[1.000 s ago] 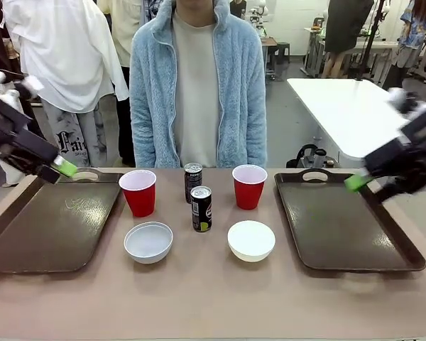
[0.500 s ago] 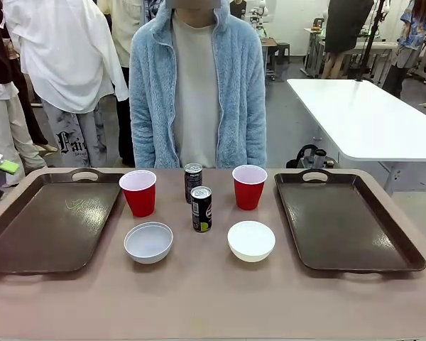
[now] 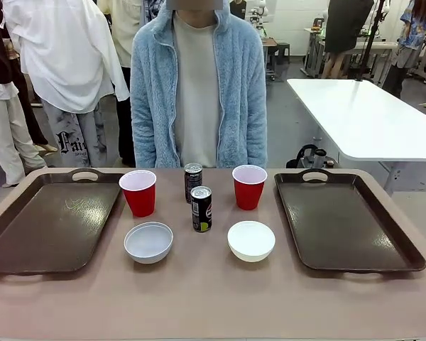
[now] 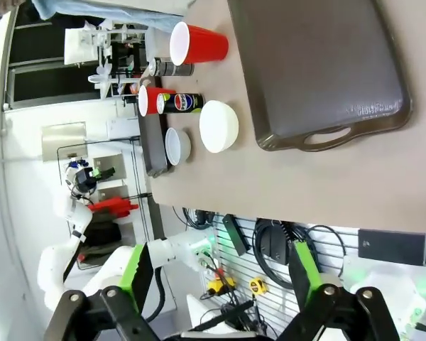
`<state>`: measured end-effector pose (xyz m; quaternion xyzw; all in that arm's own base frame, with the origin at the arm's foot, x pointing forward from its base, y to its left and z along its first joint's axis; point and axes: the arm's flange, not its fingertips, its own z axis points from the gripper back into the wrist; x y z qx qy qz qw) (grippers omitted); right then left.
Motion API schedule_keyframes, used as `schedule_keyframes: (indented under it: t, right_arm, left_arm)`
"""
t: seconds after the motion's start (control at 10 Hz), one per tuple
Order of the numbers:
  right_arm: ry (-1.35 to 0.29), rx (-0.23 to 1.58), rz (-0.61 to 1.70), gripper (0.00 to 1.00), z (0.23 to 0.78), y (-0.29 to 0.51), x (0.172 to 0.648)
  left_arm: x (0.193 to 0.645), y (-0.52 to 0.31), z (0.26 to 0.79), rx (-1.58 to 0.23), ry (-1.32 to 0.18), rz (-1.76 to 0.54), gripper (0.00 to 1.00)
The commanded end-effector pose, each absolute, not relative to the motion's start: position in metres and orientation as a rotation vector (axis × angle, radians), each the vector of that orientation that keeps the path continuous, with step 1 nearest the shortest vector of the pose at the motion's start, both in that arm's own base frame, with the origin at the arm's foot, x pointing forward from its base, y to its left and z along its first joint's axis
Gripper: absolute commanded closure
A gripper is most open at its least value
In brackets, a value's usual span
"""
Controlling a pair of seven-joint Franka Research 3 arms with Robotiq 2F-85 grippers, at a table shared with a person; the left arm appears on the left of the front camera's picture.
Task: Prepare tableware on both trays.
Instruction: Pick up a Picnic Bowl from the table and place it on a Handle tray.
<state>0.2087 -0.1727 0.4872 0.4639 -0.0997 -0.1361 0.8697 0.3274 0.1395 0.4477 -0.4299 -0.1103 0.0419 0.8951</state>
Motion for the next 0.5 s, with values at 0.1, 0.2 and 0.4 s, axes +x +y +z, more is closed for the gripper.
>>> schedule_keyframes:
  t: [0.1, 0.2, 0.4]
  right_arm:
    - [-0.209, 0.970, -0.285, 0.00, 0.487, -0.173, 0.209]
    - [-0.209, 0.970, -0.285, 0.00, 0.487, -0.173, 0.209]
    - [-0.209, 0.970, -0.285, 0.00, 0.487, -0.173, 0.209]
  left_arm:
    - [0.327, 0.139, 0.448, -0.891, -0.229, 0.087, 0.00]
    - [0.327, 0.139, 0.448, -0.891, -0.229, 0.087, 0.00]
    - [0.327, 0.139, 0.448, -0.891, -0.229, 0.087, 0.00]
